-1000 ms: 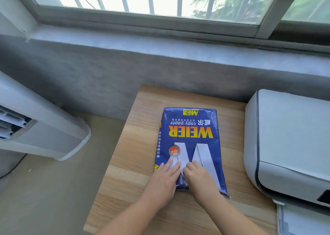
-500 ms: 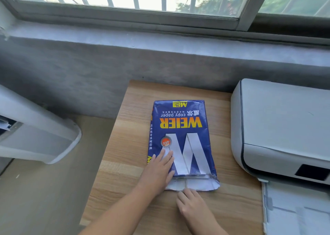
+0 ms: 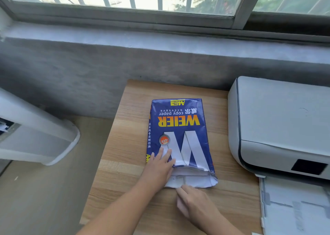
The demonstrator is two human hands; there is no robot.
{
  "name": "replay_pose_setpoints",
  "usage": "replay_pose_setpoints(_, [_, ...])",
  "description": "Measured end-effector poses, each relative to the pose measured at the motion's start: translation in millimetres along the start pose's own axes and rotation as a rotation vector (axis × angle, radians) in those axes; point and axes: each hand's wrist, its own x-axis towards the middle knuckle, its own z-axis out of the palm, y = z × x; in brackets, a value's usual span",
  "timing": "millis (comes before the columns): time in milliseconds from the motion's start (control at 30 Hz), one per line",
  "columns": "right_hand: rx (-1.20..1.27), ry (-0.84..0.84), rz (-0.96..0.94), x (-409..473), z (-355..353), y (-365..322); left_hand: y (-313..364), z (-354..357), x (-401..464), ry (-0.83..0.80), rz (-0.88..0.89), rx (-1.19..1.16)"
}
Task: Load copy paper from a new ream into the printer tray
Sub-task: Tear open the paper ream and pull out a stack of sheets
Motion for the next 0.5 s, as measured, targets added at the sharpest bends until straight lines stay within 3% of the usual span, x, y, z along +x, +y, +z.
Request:
replay_pose_setpoints(167, [0.096, 0.003, 0.42, 18, 0, -4, -2, 3, 5, 0.071, -0.009, -0.048])
replay_pose_setpoints(333, [-0.151, -0.117, 0.832, 42, 0, -11, -1, 4, 2, 0.146, 0.02, -0.085])
replay_pose_setpoints(400, [-0.081, -0.064, 1.006, 45, 2, -10, -2, 5, 2, 0.17, 0.038, -0.088])
replay_pose_setpoints(500, [0.02, 0.091, 1.111, 52, 5, -4, -4, 9, 2, 0.197, 0.06, -0.056])
